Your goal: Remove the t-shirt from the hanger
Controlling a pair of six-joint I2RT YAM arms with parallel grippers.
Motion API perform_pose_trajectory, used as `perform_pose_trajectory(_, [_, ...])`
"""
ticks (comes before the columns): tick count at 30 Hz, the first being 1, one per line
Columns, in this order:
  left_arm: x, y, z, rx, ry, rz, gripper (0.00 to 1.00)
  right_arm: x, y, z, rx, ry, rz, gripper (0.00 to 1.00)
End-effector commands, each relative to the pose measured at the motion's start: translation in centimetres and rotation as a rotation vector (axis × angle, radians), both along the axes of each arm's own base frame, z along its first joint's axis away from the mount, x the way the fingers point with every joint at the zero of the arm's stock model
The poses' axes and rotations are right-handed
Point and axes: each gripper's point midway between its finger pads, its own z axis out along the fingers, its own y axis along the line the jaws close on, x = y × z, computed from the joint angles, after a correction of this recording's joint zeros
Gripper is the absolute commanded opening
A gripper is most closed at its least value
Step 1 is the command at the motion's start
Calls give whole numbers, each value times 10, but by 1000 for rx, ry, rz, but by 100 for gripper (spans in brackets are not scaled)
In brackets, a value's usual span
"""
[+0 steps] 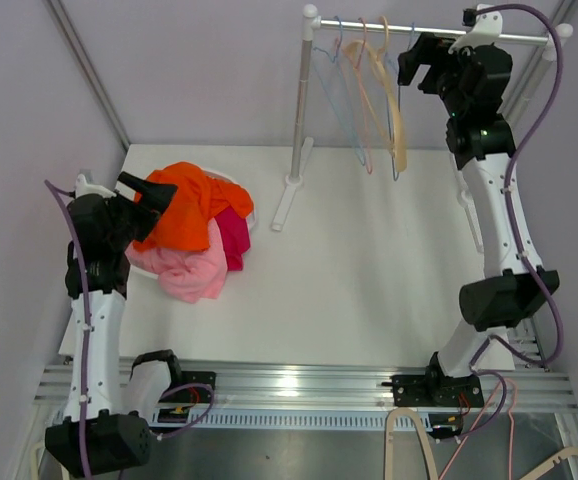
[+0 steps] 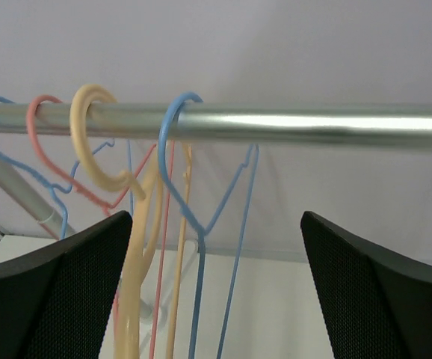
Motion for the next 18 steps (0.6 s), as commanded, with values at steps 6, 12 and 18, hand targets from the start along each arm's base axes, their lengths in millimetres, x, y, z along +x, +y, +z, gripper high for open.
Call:
perform_pose_trajectory(6, [-19,32,0,147,104,136,99,-91,-30,11,32,14,-104,99])
perform_pose_trajectory(12, [-14,57,-41,185,434,214,99,-137,-31,7,47,32,-83,100])
perform_pose_trajectory(18, [-22,73,-49,298,637,232,100,-184,-30,-13,88,98,-78,100])
